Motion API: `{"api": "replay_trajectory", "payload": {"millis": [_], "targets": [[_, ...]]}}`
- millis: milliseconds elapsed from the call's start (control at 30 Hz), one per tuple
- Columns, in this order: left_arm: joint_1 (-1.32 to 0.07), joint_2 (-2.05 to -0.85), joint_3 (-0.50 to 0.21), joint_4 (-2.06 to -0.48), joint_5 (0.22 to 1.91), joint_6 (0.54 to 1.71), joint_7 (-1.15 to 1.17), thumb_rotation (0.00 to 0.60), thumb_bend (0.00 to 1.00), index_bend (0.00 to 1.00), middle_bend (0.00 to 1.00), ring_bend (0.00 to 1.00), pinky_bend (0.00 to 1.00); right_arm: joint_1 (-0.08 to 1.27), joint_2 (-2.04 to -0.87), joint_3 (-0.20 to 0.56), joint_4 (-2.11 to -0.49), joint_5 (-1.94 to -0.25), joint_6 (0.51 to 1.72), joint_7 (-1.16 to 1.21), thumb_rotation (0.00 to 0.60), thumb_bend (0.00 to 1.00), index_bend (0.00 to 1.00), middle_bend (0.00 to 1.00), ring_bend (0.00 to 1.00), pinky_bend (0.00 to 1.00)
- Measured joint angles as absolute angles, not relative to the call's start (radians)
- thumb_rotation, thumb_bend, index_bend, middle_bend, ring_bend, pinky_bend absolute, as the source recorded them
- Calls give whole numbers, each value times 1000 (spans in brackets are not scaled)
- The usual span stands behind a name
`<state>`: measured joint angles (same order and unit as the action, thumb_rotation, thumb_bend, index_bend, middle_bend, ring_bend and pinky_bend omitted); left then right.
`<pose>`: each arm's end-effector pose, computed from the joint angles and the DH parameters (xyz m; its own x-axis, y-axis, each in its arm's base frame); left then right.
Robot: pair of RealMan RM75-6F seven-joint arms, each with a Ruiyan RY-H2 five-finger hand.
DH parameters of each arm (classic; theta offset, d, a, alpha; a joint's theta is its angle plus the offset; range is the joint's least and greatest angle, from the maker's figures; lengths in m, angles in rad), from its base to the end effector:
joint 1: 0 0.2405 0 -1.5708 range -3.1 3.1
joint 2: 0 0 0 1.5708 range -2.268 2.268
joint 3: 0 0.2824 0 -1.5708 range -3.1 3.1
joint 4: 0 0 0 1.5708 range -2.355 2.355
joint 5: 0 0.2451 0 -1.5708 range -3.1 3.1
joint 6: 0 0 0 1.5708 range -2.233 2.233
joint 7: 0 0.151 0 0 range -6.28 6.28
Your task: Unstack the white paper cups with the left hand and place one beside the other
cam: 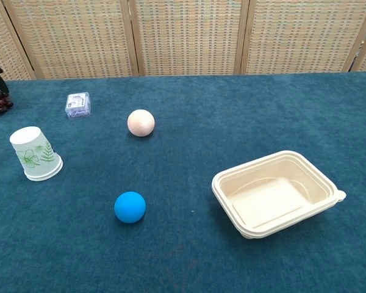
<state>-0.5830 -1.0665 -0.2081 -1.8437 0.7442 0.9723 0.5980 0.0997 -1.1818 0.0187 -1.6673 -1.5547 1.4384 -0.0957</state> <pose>-0.2497 0.3485 0.0984 0.5343 0.3374 0.7751 0.8286 -0.0278 -0.5591 -0.3219 -0.1875 0.0972 0.3844 -0.0765 0.9200 -0.9217 -0.0888 0.3777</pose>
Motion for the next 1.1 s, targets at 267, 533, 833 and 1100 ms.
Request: {"api": "replay_trajectory", "payload": {"millis": [267, 533, 833, 1100], "targets": [[-664, -1100, -176, -1834, 655, 967, 661, 600, 241, 234, 0, 0, 0, 100, -1183, 19, -1666, -1555, 1439, -93, 600, 88, 0, 0, 0, 0], [-702, -1128, -139, -1804, 605, 976, 685, 600, 240, 234, 0, 0, 0, 99, -1182, 19, -1666, -1555, 1441, -90, 600, 88, 0, 0, 0, 0], [-739, -1159, -116, -1768, 571, 973, 678, 600, 240, 242, 0, 0, 0, 102, -1184, 18, -1666, -1552, 1434, -95, 600, 88, 0, 0, 0, 0], [-759, -1185, -97, -1751, 555, 978, 683, 600, 240, 248, 0, 0, 0, 100, -1181, 19, -1666, -1550, 1438, -87, 600, 88, 0, 0, 0, 0]]}}
